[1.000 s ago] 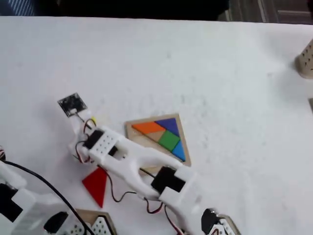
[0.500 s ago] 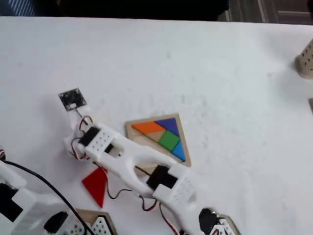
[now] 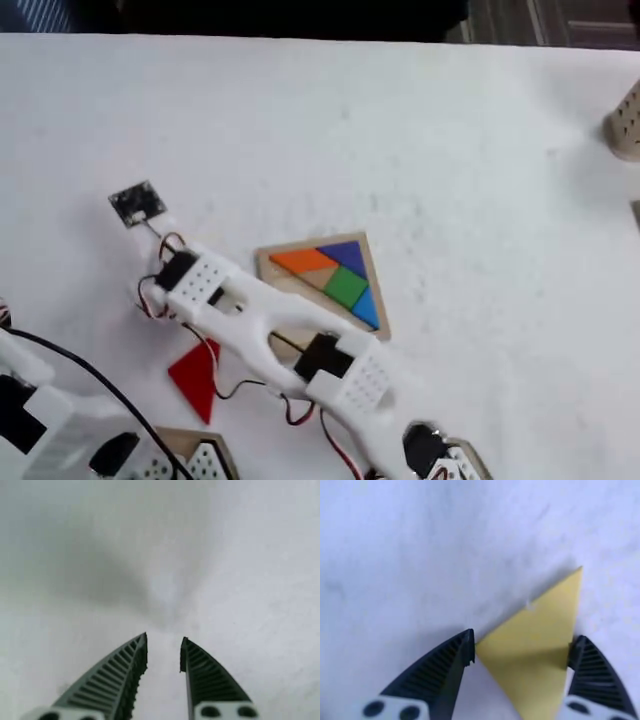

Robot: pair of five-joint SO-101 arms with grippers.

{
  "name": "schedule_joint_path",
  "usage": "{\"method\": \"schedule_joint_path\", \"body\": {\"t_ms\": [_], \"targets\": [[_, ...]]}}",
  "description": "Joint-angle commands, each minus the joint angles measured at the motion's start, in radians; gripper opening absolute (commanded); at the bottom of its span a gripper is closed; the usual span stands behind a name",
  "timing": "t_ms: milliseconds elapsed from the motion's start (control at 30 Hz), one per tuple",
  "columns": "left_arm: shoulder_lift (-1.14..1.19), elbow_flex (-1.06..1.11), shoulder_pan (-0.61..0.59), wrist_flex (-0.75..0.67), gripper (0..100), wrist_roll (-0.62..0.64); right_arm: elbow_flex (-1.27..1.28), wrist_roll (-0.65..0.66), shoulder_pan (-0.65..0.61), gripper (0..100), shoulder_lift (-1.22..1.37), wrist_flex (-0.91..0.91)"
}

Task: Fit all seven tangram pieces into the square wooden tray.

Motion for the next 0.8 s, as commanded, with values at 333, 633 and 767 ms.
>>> {"method": "schedule_joint_path", "body": {"t_ms": [333,633,767], "targets": [[-0.021,-0.015,0.022,-0.014,2,0.002,-0.017,0.152,0.015,22.4,-0.007,0.188],[-0.022,0.003,0.024,-0.021,2,0.0,-0.058,0.272,-0.002,29.2,0.005,0.312],[-0.022,0.003,0.024,-0.021,2,0.0,-0.061,0.279,0.002,28.1,0.012,0.32]]}}
